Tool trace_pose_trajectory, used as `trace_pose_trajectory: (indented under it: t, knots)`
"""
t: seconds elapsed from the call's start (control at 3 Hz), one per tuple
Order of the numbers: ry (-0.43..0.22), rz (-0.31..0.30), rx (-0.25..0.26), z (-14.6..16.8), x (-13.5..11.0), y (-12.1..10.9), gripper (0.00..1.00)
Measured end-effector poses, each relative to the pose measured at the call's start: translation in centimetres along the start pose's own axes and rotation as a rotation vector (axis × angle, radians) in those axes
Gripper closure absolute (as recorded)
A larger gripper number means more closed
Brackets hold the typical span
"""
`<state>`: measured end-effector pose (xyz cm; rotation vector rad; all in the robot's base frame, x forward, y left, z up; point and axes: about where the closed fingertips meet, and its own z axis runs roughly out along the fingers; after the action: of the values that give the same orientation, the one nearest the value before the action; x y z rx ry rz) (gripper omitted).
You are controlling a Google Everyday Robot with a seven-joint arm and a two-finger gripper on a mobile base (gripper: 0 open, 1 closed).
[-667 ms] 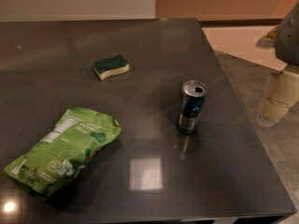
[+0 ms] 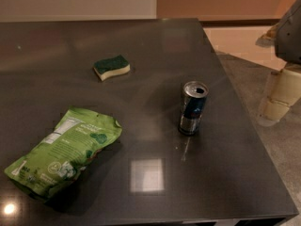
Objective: Pick green rice chip bag
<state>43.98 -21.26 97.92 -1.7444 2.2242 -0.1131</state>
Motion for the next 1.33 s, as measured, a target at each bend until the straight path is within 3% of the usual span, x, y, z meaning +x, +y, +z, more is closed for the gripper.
trace_pose_trajectory:
  t: [0.67,1.0,1.33]
  knots:
    - [-0.006,-0.085,-0.013,0.3,-3.1,-0.2,0.0]
    - [-0.03,-0.214,-0.046,1.5,-8.8,-0.6,0.0]
    - [-0.037,-0.272,-0.066,2.1,-11.0,-0.6,0.0]
